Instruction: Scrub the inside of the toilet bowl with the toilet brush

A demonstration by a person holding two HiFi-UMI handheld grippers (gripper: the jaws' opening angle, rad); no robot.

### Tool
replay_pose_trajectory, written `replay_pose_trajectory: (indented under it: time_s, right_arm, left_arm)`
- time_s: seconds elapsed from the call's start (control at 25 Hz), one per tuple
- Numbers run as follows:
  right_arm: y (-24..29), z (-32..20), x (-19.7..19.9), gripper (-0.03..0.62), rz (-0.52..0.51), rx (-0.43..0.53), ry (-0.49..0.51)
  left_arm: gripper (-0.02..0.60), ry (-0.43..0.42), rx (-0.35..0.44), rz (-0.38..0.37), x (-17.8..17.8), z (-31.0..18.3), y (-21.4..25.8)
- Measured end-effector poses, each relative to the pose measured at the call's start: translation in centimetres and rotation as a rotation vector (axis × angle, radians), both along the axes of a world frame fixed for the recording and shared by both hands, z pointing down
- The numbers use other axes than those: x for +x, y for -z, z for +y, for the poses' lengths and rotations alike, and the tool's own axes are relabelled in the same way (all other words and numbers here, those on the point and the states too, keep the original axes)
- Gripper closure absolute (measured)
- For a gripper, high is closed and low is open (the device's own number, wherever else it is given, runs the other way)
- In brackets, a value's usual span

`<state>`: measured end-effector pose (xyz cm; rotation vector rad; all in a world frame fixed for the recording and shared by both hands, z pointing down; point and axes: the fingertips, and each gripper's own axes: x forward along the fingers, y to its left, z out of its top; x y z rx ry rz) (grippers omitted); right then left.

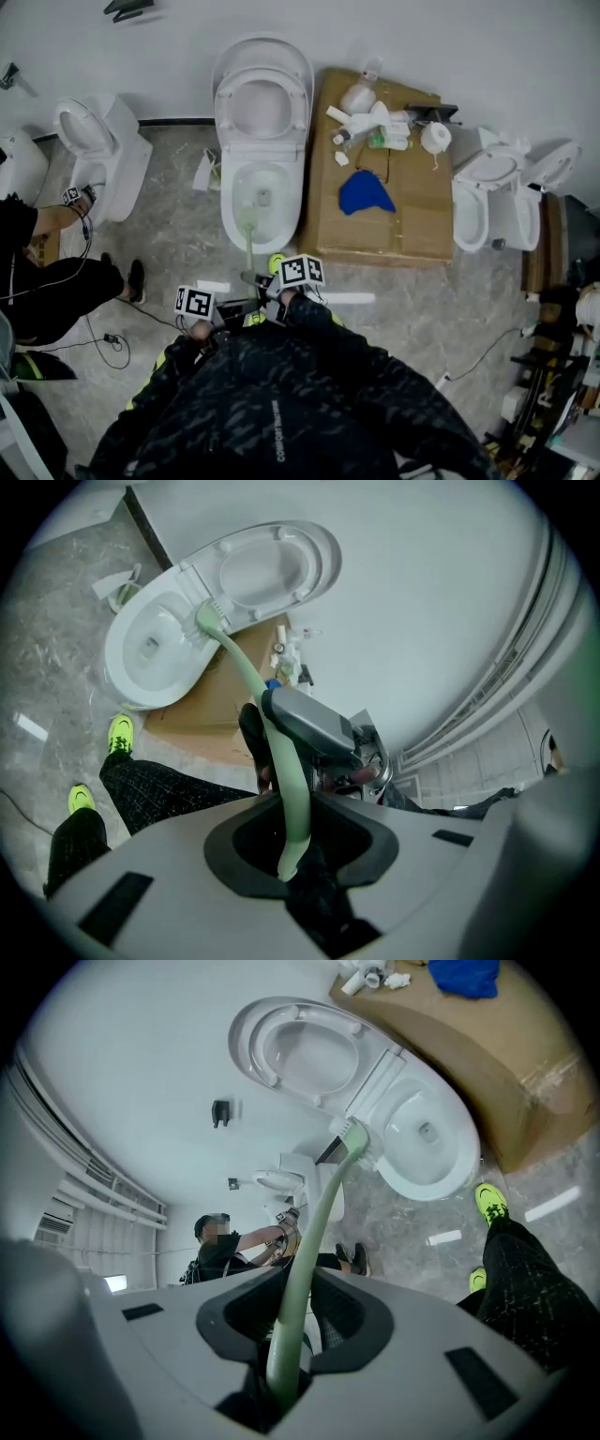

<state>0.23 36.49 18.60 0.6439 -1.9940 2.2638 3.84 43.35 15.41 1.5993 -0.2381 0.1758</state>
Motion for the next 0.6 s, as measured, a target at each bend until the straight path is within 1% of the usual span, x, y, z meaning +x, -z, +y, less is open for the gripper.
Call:
replay_pose_trajectory:
  time_s: [0.04, 0.08, 0.2, 0.32, 0.36, 0.48, 0.6]
  right_arm:
    - [-0.2, -0.8, 0.3, 0.499, -0.001, -0.008, -0.001]
    - [-0.3, -1.5, 0.6, 0.500, -0.002, -0.016, -0.001]
    - [-1.0, -3.7, 1.4, 0.502, 0.000, -0.035, 0.004]
    - [-1.6, -5.7, 1.9, 0.503, 0.001, -0.054, 0.011]
    - [-1.8, -6.3, 2.1, 0.503, 0.002, -0.060, 0.012]
    - [-2.4, -8.1, 2.8, 0.505, 0.008, -0.072, 0.020]
    - [-3.3, -9.8, 3.4, 0.507, 0.020, -0.090, 0.024]
  left_arm:
    - [0.500, -0.012, 0.016, -0.024, 0.2, -0.9, -0.4]
    - [0.500, -0.015, 0.016, -0.029, 0.5, -1.6, -0.6]
    - [0.500, 0.011, -0.048, 0.009, 1.7, -3.8, -0.4]
    - [0.500, -0.008, -0.027, -0.049, 1.9, -6.0, -1.8]
    - [0.500, -0.006, -0.036, -0.048, 2.2, -6.6, -1.9]
    - [0.500, 0.022, -0.099, 0.015, 3.6, -8.4, -1.6]
    - [0.500, 0.014, -0.115, 0.008, 4.2, -10.1, -2.5]
